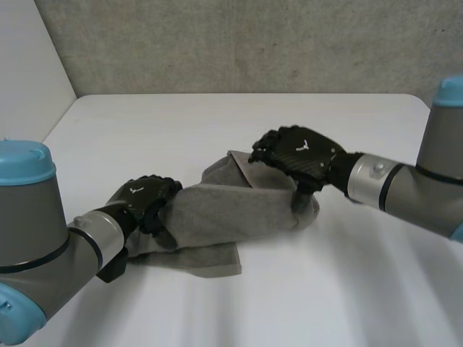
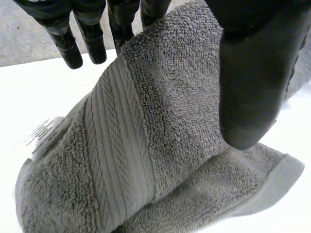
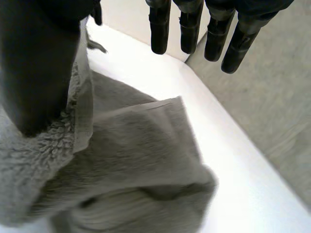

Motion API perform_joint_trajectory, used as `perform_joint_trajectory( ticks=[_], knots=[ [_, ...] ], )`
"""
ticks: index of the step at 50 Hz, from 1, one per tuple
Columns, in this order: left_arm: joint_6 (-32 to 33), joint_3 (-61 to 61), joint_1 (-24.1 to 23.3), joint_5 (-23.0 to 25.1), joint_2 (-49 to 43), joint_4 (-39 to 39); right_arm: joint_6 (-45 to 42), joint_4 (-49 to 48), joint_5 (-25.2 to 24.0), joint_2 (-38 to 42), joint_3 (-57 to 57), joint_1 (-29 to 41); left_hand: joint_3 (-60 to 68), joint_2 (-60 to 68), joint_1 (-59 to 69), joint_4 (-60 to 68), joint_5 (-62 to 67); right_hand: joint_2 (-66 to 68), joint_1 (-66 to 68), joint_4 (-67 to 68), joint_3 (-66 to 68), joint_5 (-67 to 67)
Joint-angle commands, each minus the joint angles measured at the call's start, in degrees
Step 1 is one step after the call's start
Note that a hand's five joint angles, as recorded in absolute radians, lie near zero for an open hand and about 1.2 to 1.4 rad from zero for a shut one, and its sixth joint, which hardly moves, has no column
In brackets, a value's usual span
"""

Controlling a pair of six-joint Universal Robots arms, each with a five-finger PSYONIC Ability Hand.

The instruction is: Fold the towel.

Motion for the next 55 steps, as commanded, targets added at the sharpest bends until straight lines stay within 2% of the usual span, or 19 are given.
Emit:
perform_joint_trajectory(
  ticks=[1,5,7,9,13,16,17,18,19,20,28,33,36,37,38,39,40,50,55],
  knots=[
    [1.30,-1.73,0.05,-0.03,1.86,-0.02,-12.54,8.96,-3.71,7.26,-11.44,0.50,-2.46,-4.83,-5.60,-2.88,-3.11,-5.48,-4.18,-3.42,-0.37,-2.23],
    [1.39,-2.08,0.05,0.06,2.66,-0.10,-19.69,13.55,-4.15,10.53,-14.97,1.73,-2.46,-5.68,-6.45,-2.88,-3.96,-5.48,-4.18,-3.42,-0.37,-2.23],
    [1.39,-2.17,-0.04,0.06,3.10,-0.10,-28.17,18.27,-3.98,12.81,-17.69,2.08,-2.46,-5.68,-6.45,-2.88,-3.96,-5.32,-4.02,-3.42,-0.37,-2.06],
    [1.48,-2.52,-0.13,0.06,3.97,-0.19,-32.30,20.12,-3.80,13.25,-18.66,2.08,-2.46,-5.35,-6.12,-2.88,-3.63,-5.32,-4.02,-3.42,-0.37,-2.06],
    [1.57,-3.22,-0.04,0.06,4.76,-0.37,-36.90,22.50,-3.89,12.47,-19.37,2.08,-2.46,-5.18,-5.95,-2.88,-3.46,-5.32,-4.02,-3.42,-0.37,-2.06],
    [3.14,-5.06,0.31,0.06,5.73,-0.46,-37.00,23.39,-4.42,10.11,-18.76,1.47,-2.46,-1.50,-2.27,-2.88,0.21,-5.48,-4.18,-3.42,-0.37,-2.23],
    [5.15,-5.68,0.66,0.06,6.08,-0.54,-37.00,23.39,-4.42,10.09,-18.75,1.47,-2.46,9.85,9.08,-2.88,11.57,-5.48,-4.18,-3.42,-0.37,-2.23],
    [5.17,-5.68,0.66,0.06,6.09,-0.54,-37.09,23.65,-4.42,9.14,-17.97,1.56,-2.46,9.96,9.19,-2.88,11.68,-5.48,-4.18,-3.42,-0.37,-2.23],
    [7.43,-6.55,0.84,-0.02,6.35,-0.63,-37.09,24.00,-4.50,7.73,-16.40,1.38,-2.46,23.62,22.85,-2.88,25.34,-5.48,-4.18,-3.42,-0.37,-2.23],
    [9.46,-7.43,0.92,-0.20,6.70,-0.63,-37.09,24.01,-4.51,7.72,-16.38,1.38,-2.46,27.58,26.82,-2.88,29.30,-5.48,-4.18,-3.42,-0.37,-2.23],
    [12.11,-9.02,2.51,-0.11,8.02,-0.72,-37.09,28.05,-5.30,4.12,-13.22,0.59,-2.46,28.63,27.86,-2.88,30.35,-5.48,-4.18,-3.42,-0.37,-2.23],
    [12.20,-8.85,2.51,-0.11,8.46,-0.72,-37.70,34.54,-7.05,2.45,-10.76,-0.81,-2.46,28.63,27.86,-2.88,30.35,-7.49,-6.19,-3.42,-0.37,-4.24],
    [12.20,-8.23,2.51,-0.11,8.99,-0.72,-37.97,35.52,-8.02,1.92,-10.93,-1.43,-2.46,26.45,25.68,-2.88,28.17,-8.51,-7.21,-3.42,-0.37,-5.25],
    [12.20,-8.06,2.42,-0.03,9.33,-0.72,-37.97,35.52,-8.02,1.92,-10.93,-1.43,-2.46,18.79,18.02,-2.88,20.51,-8.51,-7.21,-3.42,-0.37,-5.26],
    [12.20,-8.06,2.42,-0.03,9.34,-0.72,-38.06,34.91,-8.63,1.83,-11.37,-1.69,-2.46,18.71,17.94,-2.88,20.43,-8.59,-7.29,-3.42,-0.37,-5.34],
    [12.20,-7.80,2.33,-0.03,9.86,-0.72,-38.06,34.91,-8.64,1.83,-11.37,-1.69,-2.46,-7.60,-8.37,-2.88,-5.88,-8.59,-7.29,-3.42,-0.37,-5.34],
    [12.29,-7.71,2.16,-0.11,10.30,-0.72,-38.15,33.86,-9.16,2.09,-12.68,-2.13,-2.46,-19.35,-20.12,-2.88,-17.63,-8.59,-7.29,-3.42,-0.37,-5.34],
    [12.11,-8.23,-0.12,-0.11,11.01,-0.63,-44.12,29.90,-8.81,9.83,-18.31,-1.78,-2.46,-19.35,-20.12,-2.88,-17.63,-8.59,-7.29,-3.42,-0.37,-5.34],
    [12.11,-8.50,-1.45,-0.29,10.22,-0.11,-46.06,25.16,-6.27,15.79,-21.82,1.73,-2.46,-19.35,-20.12,-2.88,-17.63,-8.17,-6.87,-3.42,-0.37,-4.92]
  ],
)
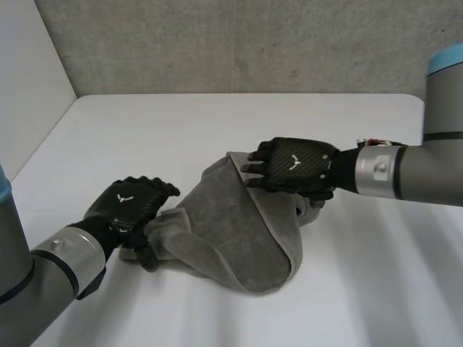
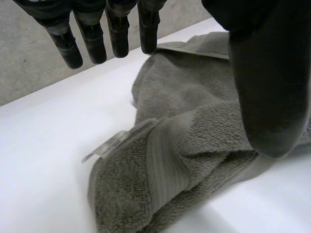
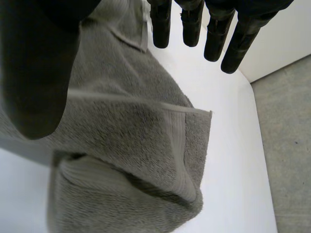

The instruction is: Fold the towel.

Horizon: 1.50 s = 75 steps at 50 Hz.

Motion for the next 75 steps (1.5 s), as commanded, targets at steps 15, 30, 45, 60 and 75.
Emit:
perform_joint_trajectory(
  ticks=[15,30,45,60,75],
  knots=[
    [1.82,2.11,-5.81,1.49,-9.31,6.24,-1.72,-18.04,9.45,12.88,-6.66,7.71,-2.46,-3.42,-6.12,-2.88,-2.77,-2.73,-1.80,-3.42,-0.37,-2.13],
    [14.05,5.63,-6.17,2.29,-20.84,3.34,-1.46,-17.78,11.21,12.72,-7.38,6.92,-2.46,24.74,22.03,-2.88,25.38,63.48,64.41,-3.42,-0.37,64.08],
    [12.82,4.76,-2.56,1.76,-11.53,1.85,14.87,-17.60,10.86,-2.13,11.76,3.05,-2.46,42.00,39.30,-2.88,42.65,65.35,66.28,-3.42,-0.37,65.95],
    [10.53,2.47,-2.56,1.94,-9.42,0.79,34.04,-23.66,10.33,-15.93,27.16,-8.98,-2.46,36.12,33.42,-2.88,36.77,65.35,66.28,-3.42,-0.37,65.95],
    [11.33,2.99,-0.11,2.37,-6.52,-4.13,36.86,-23.49,7.26,-19.55,33.58,-12.33,-2.46,65.42,62.72,-2.88,66.07,65.35,66.28,-3.42,-0.37,65.95]
  ],
)
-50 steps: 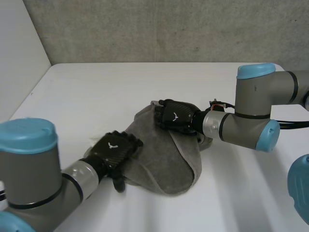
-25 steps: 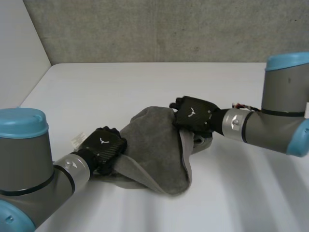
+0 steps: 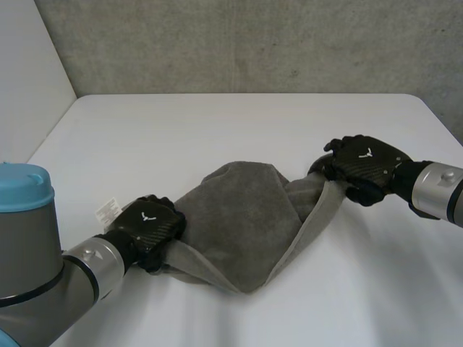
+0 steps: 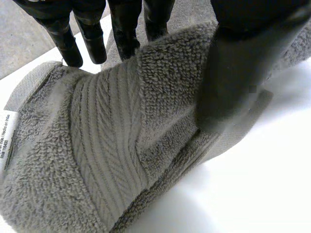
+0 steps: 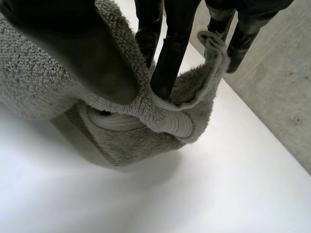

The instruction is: Fold the towel.

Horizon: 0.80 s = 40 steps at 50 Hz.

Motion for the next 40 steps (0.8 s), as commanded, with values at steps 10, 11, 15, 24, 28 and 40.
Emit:
perform_joint_trajectory(
  ticks=[10,11,15,24,28,40],
  knots=[
    [0.00,19.66,4.61,0.64,-7.59,-1.75,-2.28,0.67,-6.57,4.79,-12.17,1.49,-2.46,26.13,26.22,-2.88,27.03,6.03,5.61,-3.42,-0.37,5.15],
    [-0.44,24.88,4.61,0.46,-9.59,-1.75,-1.84,0.15,-5.78,6.96,-20.52,2.27,-2.46,26.13,26.22,-2.88,27.03,6.03,5.61,-3.42,-0.37,5.15],
    [-1.40,41.67,4.35,-0.24,-13.21,2.27,2.47,-5.48,1.34,9.53,-38.62,6.06,-2.46,26.13,26.22,-2.88,27.03,6.03,5.61,-3.42,-0.37,5.15],
    [-7.38,44.27,4.70,-2.44,-5.57,23.91,39.36,-32.11,7.25,-1.88,-36.45,3.88,-2.46,26.13,26.22,-2.88,27.03,6.03,5.61,-3.42,-0.37,5.15],
    [-7.82,36.91,6.19,-1.04,-1.10,25.76,38.15,-31.50,3.19,-3.83,-30.10,3.60,-2.46,26.13,26.22,-2.88,27.03,6.03,5.61,-3.42,-0.37,5.15],
    [-7.47,14.92,9.10,2.75,-1.26,25.67,28.66,-30.88,-3.40,-9.01,-4.08,1.75,-2.46,26.13,26.22,-2.88,27.03,6.03,5.61,-3.42,-0.37,5.15]
  ],
)
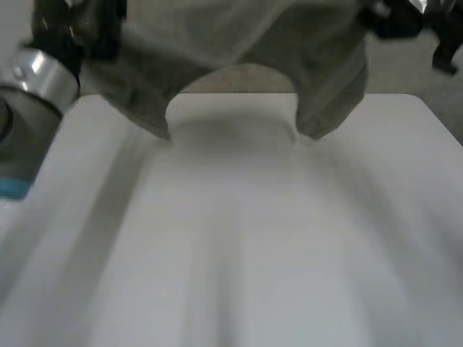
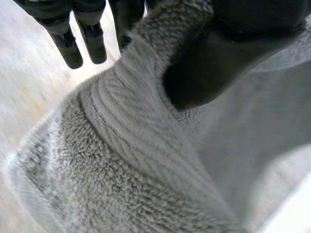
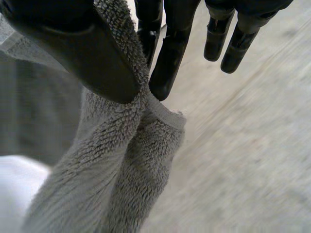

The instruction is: Fold the towel.

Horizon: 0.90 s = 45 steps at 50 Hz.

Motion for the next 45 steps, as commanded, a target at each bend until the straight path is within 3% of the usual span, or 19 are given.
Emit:
perform_joint_trajectory(
  ticks=[1,7,14,16,20,21,22,24,25,26,27,29,32,38,45],
  knots=[
    [0.40,-13.83,0.91,1.08,-1.31,-0.33,-8.17,0.48,-2.18,-0.05,15.18,-0.72,-2.46,5.33,4.38,-2.88,3.62,5.24,5.59,-3.42,-0.37,4.49],
    [2.50,-22.10,0.38,1.08,-3.33,-0.33,-16.53,0.65,-5.61,1.36,26.18,-1.60,-2.46,5.33,4.38,-2.88,3.62,5.24,5.59,-3.42,-0.37,4.49],
    [7.61,-25.02,-0.06,0.99,-6.24,-0.24,-19.71,1.00,-5.26,4.17,30.41,-1.95,-2.46,4.68,3.72,-2.88,2.97,5.24,5.59,-3.42,-0.37,4.49],
    [8.04,-25.54,-0.15,0.73,-7.38,-0.42,-19.80,1.44,-5.18,4.79,30.86,-2.04,-2.46,-9.05,-10.00,-2.88,-10.76,5.24,5.59,-3.42,-0.37,4.49],
    [8.31,-26.25,-0.23,0.55,-8.17,-0.24,-20.15,2.06,-5.00,5.49,32.00,-2.22,-2.46,-18.03,-18.98,-2.88,-19.74,5.24,5.59,-3.42,-0.37,4.49],
    [8.40,-26.51,-0.23,0.55,-8.35,-0.07,-20.15,2.06,-4.91,5.49,32.09,-2.22,-2.46,-26.86,-27.81,-2.88,-28.57,5.24,5.59,-3.42,-0.37,4.49],
    [8.40,-26.51,-0.23,0.55,-8.35,-0.06,-20.15,2.06,-4.91,5.49,32.09,-2.22,-2.46,-26.95,-27.90,-2.88,-28.66,5.24,5.59,-3.42,-0.37,4.49],
    [8.48,-26.60,-0.15,0.47,-8.87,-0.06,-19.97,2.06,-4.91,5.49,32.09,-2.30,-2.46,-44.21,-45.16,-2.88,-45.92,5.24,5.59,-3.42,-0.37,4.49],
    [8.48,-26.60,-0.15,0.47,-8.87,-0.06,-19.89,2.06,-4.83,5.49,32.35,-2.30,-2.46,-44.27,-45.22,-2.88,-45.98,4.13,4.48,-3.42,-0.37,3.39],
    [8.48,-26.60,-0.15,0.47,-8.96,-0.06,-19.89,2.15,-4.74,5.49,32.62,-2.22,-2.46,-46.27,-47.22,-2.88,-47.98,-8.37,-8.02,-3.42,-0.37,-9.12],
    [8.48,-26.69,-0.06,0.47,-8.96,-0.06,-19.89,2.15,-4.74,5.49,32.62,-2.22,-2.46,-46.96,-47.91,-2.88,-48.67,-8.49,-8.14,-3.42,-0.37,-9.24],
    [8.57,-26.86,0.12,0.47,-8.96,-0.06,-20.15,2.06,-4.30,5.58,33.67,-1.95,-2.46,-49.46,-50.41,-2.88,-51.17,-37.63,-37.29,-3.42,-0.37,-38.38],
    [8.48,-26.95,-0.06,0.29,-8.96,-0.24,-20.15,2.15,-4.03,5.93,34.02,-1.60,-2.46,-55.36,-56.31,-2.88,-57.07,-42.14,-41.79,-3.42,-0.37,-42.88],
    [8.75,-28.44,0.03,0.29,-8.00,-0.59,-22.17,2.76,-2.36,7.60,34.38,-1.25,-2.46,-55.37,-56.33,-2.88,-57.08,-46.17,-45.82,-3.42,-0.37,-46.92],
    [11.99,-30.72,0.64,0.20,-5.19,-3.22,-30.15,7.59,-2.36,6.99,35.08,-2.21,-2.46,-54.54,-55.49,-2.88,-56.25,-45.50,-45.15,-3.42,-0.37,-46.25]
  ],
)
